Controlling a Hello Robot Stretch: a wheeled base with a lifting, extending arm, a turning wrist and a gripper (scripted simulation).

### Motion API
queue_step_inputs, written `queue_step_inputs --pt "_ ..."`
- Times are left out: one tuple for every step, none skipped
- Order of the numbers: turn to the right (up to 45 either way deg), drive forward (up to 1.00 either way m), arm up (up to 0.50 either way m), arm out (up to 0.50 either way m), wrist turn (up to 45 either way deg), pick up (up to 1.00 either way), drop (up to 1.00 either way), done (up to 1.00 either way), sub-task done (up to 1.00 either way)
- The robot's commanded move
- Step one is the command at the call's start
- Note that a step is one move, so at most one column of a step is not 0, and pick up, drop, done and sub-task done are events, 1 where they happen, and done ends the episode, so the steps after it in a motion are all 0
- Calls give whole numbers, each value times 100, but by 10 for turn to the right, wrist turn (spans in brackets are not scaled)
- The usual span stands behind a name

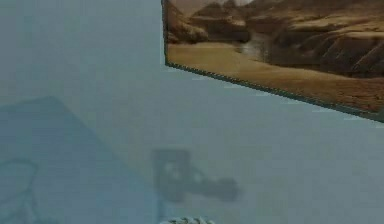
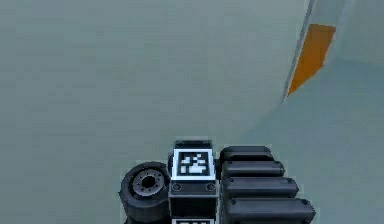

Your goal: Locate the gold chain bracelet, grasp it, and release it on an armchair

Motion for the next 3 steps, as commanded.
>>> queue_step_inputs --pt "-450 0 0 0 0 0 0 0 0" --pt "0 100 0 0 0 0 0 0 0" --pt "-30 0 0 0 0 0 0 0 0"
